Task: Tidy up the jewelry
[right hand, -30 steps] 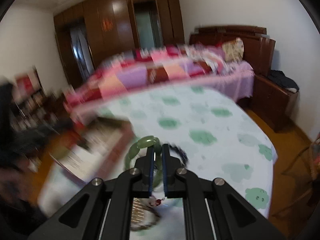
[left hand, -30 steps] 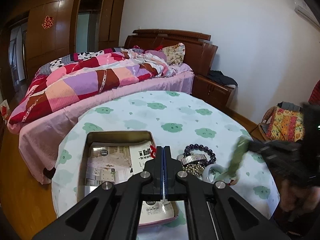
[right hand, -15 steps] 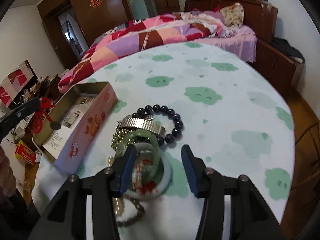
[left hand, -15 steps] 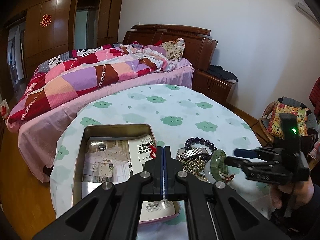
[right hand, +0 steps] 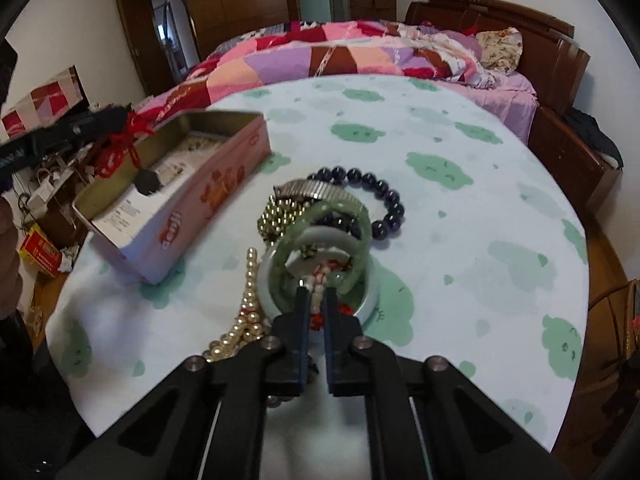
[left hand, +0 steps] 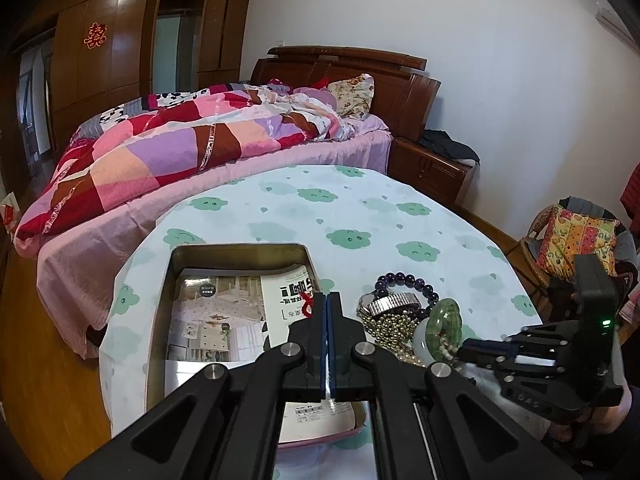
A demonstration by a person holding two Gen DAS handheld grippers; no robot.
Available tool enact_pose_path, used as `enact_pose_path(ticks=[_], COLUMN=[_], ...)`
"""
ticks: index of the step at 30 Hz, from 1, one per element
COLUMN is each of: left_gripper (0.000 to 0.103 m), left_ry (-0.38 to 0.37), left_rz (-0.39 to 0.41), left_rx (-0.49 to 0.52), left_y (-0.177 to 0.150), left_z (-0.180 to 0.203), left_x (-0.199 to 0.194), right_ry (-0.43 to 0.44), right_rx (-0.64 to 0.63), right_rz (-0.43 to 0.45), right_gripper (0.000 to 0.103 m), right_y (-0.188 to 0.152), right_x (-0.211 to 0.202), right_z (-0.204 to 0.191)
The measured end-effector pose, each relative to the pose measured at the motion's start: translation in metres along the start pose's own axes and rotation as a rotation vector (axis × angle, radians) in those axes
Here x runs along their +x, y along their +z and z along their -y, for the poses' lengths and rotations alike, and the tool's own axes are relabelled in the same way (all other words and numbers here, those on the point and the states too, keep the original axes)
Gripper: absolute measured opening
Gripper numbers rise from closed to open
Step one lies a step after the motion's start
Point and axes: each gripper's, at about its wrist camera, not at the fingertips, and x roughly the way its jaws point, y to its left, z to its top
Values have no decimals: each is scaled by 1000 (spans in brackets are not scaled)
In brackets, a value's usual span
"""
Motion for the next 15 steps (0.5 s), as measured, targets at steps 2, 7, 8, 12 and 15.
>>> enact_pose_path(ticks=[2,7,8,12,15], left_gripper=[0,0,0,0,0], left_ry=[1,-2,-2,-1,0], left_rz=[0,0,0,1,6], left_rx=[-2,1,-1,0,-6], left_y=[0,0,1,0,4], left_z=[0,-2,-1,-1,-5], left_x=[0,0,0,1,0], right_ry=[3,17,19,37,48], right_rx=[9,9,3,-11,-33], right_rz=[42,142,160,193,204], right_gripper=[7,6,6,4,3], right_y=[4,23,28,42,52], right_x=[-13,-50,-57,-68,-69], right_z=[1,-2,-4,-9,-16])
